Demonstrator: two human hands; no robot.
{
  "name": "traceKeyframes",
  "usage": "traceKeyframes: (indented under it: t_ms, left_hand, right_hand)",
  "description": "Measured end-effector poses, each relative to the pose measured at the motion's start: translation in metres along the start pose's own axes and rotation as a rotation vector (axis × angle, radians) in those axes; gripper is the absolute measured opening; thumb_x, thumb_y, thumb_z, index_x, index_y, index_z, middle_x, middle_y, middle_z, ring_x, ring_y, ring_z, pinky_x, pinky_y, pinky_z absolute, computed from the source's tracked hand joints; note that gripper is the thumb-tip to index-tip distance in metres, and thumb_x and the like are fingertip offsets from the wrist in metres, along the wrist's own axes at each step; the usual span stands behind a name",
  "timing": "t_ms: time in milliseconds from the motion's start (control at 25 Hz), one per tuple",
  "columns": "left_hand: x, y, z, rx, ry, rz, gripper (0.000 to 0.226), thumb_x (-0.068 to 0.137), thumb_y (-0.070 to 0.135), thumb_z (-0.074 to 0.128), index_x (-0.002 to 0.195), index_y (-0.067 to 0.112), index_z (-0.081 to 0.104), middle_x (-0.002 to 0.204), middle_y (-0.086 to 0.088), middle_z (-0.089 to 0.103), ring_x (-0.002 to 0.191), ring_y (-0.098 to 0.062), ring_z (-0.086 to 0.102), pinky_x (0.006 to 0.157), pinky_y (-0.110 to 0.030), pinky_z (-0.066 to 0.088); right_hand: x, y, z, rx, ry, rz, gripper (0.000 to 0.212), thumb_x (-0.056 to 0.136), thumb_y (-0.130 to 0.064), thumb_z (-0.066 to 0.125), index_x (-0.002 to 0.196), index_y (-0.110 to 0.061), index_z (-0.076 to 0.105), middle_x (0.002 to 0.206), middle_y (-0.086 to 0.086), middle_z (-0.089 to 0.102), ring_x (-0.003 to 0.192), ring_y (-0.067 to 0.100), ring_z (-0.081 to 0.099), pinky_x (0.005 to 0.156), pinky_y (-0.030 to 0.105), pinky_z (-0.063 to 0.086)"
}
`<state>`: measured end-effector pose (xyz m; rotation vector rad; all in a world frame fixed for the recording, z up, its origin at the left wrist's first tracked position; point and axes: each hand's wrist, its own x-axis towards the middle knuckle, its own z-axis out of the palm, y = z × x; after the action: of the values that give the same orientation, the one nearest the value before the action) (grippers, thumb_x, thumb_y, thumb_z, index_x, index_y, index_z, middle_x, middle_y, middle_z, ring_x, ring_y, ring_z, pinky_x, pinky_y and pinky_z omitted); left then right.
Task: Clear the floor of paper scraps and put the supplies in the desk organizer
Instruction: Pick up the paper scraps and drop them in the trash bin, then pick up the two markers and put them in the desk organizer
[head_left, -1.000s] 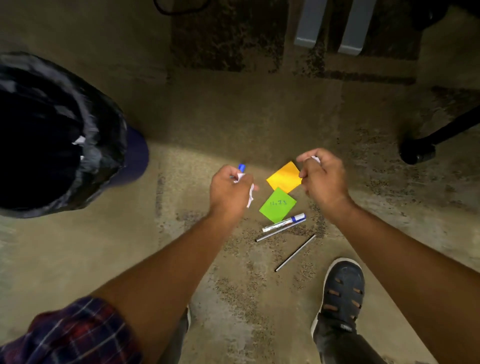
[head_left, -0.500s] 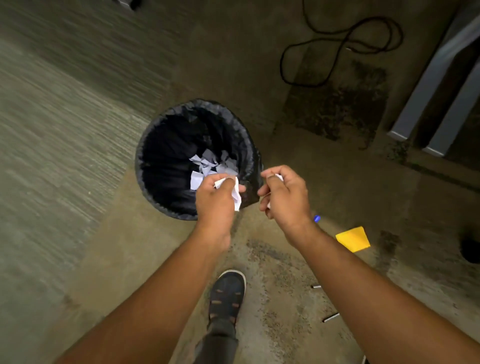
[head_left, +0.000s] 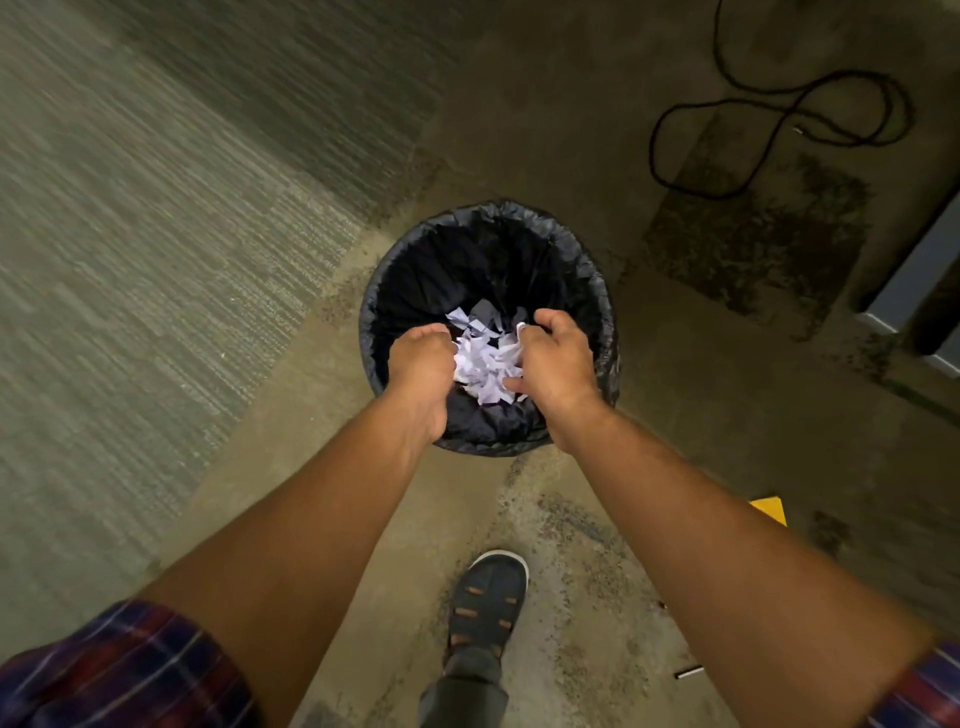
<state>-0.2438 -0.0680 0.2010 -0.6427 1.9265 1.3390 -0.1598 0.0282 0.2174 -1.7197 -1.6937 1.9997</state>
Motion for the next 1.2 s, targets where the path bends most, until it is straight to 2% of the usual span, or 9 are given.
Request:
traceKeyframes:
  t_ms: [200, 320, 520, 680, 800, 920, 1040, 1120, 1200]
  left_hand:
    - [0.004, 0.003, -0.002, 0.038, -0.018, -0.011, 0.017, 0.098, 0.02, 0.053, 0.096, 0.026, 0.069, 0.118, -0.006, 0.072, 0.11, -0.024, 0.064, 0.101, -0.041, 0.049]
    - [-0.013, -0.008, 0.004, 0.05, -0.072, 0.079, 0.031, 0.099, 0.025, 0.059, 0.129, 0.021, 0.067, 0.128, -0.002, 0.071, 0.121, -0.021, 0.066, 0.11, -0.041, 0.051]
    - [-0.066, -0.021, 0.042, 0.167, -0.171, 0.322, 0.036, 0.1, 0.028, 0.063, 0.135, 0.019, 0.064, 0.129, 0.0, 0.071, 0.121, -0.016, 0.067, 0.111, -0.042, 0.053]
    - [-0.11, -0.04, 0.094, 0.406, -0.125, 0.769, 0.035, 0.099, 0.029, 0.061, 0.132, 0.016, 0.063, 0.126, 0.001, 0.068, 0.12, -0.011, 0.063, 0.107, -0.035, 0.052]
    - [-0.13, -0.071, 0.139, 0.469, -0.197, 0.819, 0.035, 0.099, 0.026, 0.062, 0.132, 0.014, 0.063, 0.13, -0.005, 0.066, 0.122, -0.017, 0.062, 0.106, -0.043, 0.052]
    - [-0.139, -0.114, 0.175, 0.571, -0.235, 0.824, 0.034, 0.099, 0.024, 0.063, 0.131, 0.014, 0.063, 0.13, -0.004, 0.067, 0.121, -0.016, 0.062, 0.102, -0.038, 0.054]
    - [-0.144, -0.163, 0.201, 0.683, -0.291, 0.807, 0.034, 0.098, 0.024, 0.064, 0.131, 0.015, 0.063, 0.131, -0.003, 0.067, 0.121, -0.016, 0.062, 0.093, -0.023, 0.052]
    - [-0.145, -0.196, 0.214, 0.757, -0.335, 0.798, 0.034, 0.097, 0.021, 0.065, 0.13, 0.013, 0.063, 0.13, -0.005, 0.068, 0.121, -0.019, 0.062, 0.099, -0.03, 0.051]
    - [-0.14, -0.229, 0.225, 0.822, -0.368, 0.779, 0.035, 0.096, 0.018, 0.067, 0.129, 0.01, 0.064, 0.129, -0.008, 0.069, 0.119, -0.023, 0.064, 0.105, -0.037, 0.051]
  right_hand:
    - [-0.003, 0.005, -0.014, 0.076, 0.064, -0.037, 0.044, 0.103, -0.024, 0.051, 0.147, -0.018, 0.048, 0.095, -0.017, 0.055, 0.101, 0.022, 0.069, 0.072, 0.042, 0.067]
    - [-0.009, 0.01, -0.037, 0.192, 0.12, -0.123, 0.041, 0.104, -0.019, 0.053, 0.144, -0.017, 0.048, 0.098, -0.011, 0.061, 0.095, 0.02, 0.074, 0.058, 0.037, 0.065]
    - [-0.018, 0.029, -0.096, 0.271, 0.222, -0.23, 0.03, 0.103, -0.015, 0.054, 0.133, -0.014, 0.054, 0.097, 0.006, 0.071, 0.08, 0.017, 0.074, 0.048, 0.033, 0.059]
    - [-0.02, 0.067, -0.17, 0.158, 0.4, -0.264, 0.028, 0.1, -0.02, 0.057, 0.127, -0.014, 0.06, 0.103, 0.016, 0.072, 0.09, 0.027, 0.072, 0.071, 0.054, 0.062]
    - [-0.019, 0.112, -0.232, 0.135, 0.512, -0.212, 0.027, 0.096, -0.027, 0.058, 0.121, -0.017, 0.061, 0.103, 0.018, 0.071, 0.094, 0.038, 0.07, 0.077, 0.06, 0.059]
    - [-0.021, 0.169, -0.287, 0.105, 0.613, -0.13, 0.023, 0.096, -0.027, 0.059, 0.116, -0.017, 0.062, 0.098, 0.02, 0.07, 0.091, 0.042, 0.069, 0.077, 0.059, 0.059]
    - [-0.029, 0.23, -0.331, 0.08, 0.688, -0.014, 0.022, 0.099, -0.023, 0.061, 0.117, -0.011, 0.062, 0.091, 0.013, 0.07, 0.086, 0.026, 0.073, 0.077, 0.047, 0.061]
    - [-0.036, 0.27, -0.35, 0.059, 0.718, 0.027, 0.022, 0.099, -0.019, 0.062, 0.116, -0.006, 0.063, 0.077, -0.004, 0.065, 0.07, 0.002, 0.069, 0.066, 0.023, 0.055]
    - [-0.041, 0.312, -0.36, 0.024, 0.726, 0.129, 0.021, 0.097, -0.021, 0.062, 0.113, -0.007, 0.065, 0.076, -0.013, 0.062, 0.071, 0.006, 0.063, 0.064, 0.015, 0.046]
